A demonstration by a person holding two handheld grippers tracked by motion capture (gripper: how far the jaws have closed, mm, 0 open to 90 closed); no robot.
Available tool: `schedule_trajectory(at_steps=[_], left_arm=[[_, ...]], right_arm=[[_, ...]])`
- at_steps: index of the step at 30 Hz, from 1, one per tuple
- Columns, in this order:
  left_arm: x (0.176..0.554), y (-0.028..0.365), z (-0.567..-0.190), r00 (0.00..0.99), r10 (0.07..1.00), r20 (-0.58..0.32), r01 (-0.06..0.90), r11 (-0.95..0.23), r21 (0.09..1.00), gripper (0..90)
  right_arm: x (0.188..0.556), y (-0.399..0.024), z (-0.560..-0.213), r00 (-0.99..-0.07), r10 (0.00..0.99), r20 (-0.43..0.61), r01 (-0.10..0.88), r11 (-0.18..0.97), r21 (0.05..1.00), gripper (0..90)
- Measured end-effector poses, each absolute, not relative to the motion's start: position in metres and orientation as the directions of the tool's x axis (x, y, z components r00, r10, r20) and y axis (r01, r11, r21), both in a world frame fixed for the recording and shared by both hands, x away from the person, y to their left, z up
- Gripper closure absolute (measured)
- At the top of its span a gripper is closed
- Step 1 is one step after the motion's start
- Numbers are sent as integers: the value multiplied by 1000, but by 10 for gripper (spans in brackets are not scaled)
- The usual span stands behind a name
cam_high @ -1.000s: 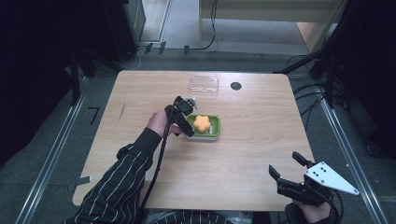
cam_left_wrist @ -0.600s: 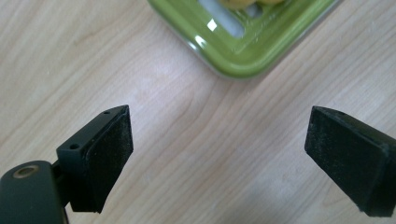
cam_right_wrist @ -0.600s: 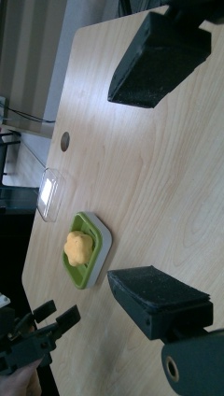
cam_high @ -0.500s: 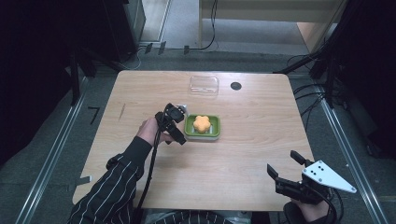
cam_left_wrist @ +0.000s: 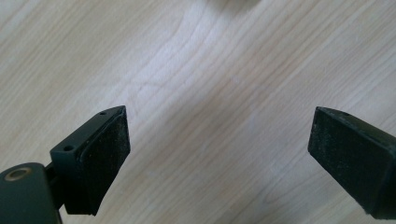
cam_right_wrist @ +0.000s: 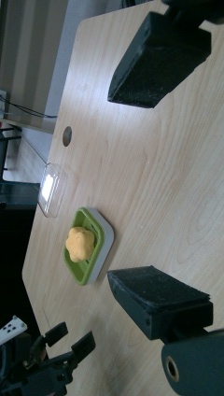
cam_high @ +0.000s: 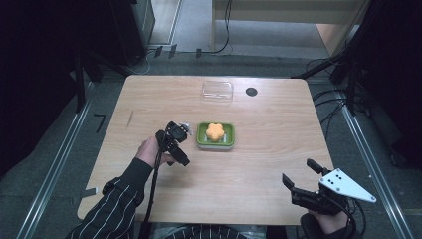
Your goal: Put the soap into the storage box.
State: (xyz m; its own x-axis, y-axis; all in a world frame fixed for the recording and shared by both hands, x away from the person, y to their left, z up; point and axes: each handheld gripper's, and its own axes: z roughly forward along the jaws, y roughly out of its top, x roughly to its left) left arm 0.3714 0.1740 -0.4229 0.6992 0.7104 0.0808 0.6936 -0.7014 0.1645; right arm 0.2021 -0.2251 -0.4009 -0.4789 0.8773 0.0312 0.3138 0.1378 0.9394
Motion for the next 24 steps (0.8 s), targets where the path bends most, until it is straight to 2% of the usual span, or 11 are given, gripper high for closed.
schedule_trajectory(at_steps=[10, 24], left_arm=[[350, 194, -430, 677, 731, 82, 713, -680, 173, 62], [332, 213, -444, 668, 742, 56, 733, -668, 129, 44]], right_arm=[[207, -221, -401, -496, 868, 31, 309, 143, 940, 135], [216, -215, -400, -525, 850, 34, 304, 150, 941, 135]])
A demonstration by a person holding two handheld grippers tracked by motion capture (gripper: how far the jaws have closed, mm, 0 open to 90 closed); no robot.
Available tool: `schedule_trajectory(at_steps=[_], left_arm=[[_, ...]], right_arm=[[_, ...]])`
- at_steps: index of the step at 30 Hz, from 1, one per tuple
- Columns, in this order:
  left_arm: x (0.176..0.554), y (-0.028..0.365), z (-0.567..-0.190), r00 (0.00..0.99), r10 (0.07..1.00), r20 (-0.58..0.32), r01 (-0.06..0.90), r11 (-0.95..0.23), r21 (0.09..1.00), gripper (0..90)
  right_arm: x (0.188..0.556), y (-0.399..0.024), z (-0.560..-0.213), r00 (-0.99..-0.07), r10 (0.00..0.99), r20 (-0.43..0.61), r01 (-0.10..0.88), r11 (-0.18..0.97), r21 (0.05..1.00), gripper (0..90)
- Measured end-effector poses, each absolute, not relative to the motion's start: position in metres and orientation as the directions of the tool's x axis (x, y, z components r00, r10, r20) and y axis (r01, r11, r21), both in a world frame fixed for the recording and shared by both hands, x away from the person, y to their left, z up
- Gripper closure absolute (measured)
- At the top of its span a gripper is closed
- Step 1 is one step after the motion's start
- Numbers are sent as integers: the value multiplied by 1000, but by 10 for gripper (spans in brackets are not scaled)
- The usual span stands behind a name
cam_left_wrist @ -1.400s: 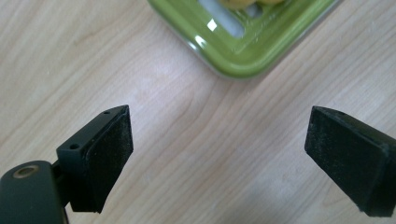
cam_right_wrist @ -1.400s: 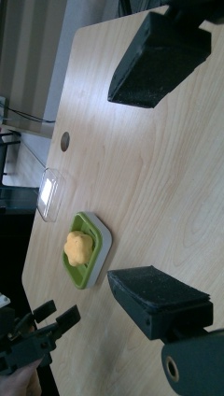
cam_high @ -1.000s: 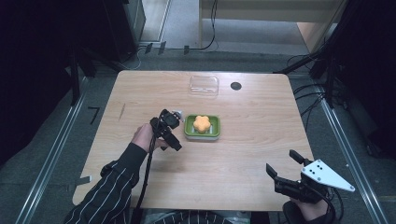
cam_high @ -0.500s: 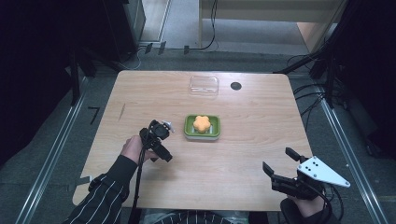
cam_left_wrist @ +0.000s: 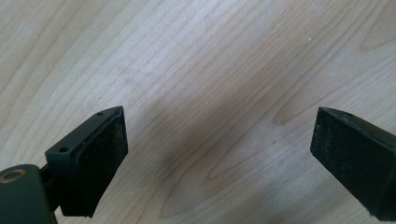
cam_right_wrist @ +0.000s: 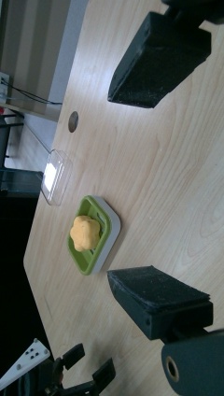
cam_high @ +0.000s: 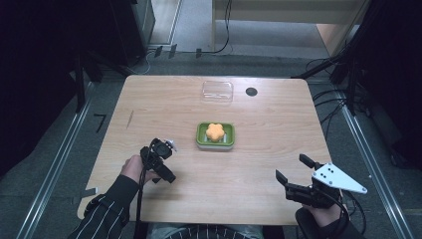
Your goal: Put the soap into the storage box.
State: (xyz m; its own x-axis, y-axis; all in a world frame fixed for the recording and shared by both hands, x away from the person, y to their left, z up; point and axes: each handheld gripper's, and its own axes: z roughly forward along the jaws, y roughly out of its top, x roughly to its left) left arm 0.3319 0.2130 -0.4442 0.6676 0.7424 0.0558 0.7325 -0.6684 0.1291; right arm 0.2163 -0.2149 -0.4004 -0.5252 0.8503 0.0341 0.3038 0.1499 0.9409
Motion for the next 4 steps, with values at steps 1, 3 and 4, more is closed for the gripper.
schedule_trajectory(at_steps=[1, 3, 4], left_arm=[[332, 214, -445, 667, 743, 56, 733, -668, 127, 43], [332, 215, -445, 665, 744, 58, 735, -666, 127, 42], [332, 215, -445, 664, 746, 60, 736, -665, 129, 42]], right_arm=[[217, -215, -400, -527, 849, 33, 300, 150, 942, 135], [219, -213, -401, -534, 845, 31, 299, 154, 942, 134], [219, -213, -401, -537, 843, 33, 301, 154, 941, 135]])
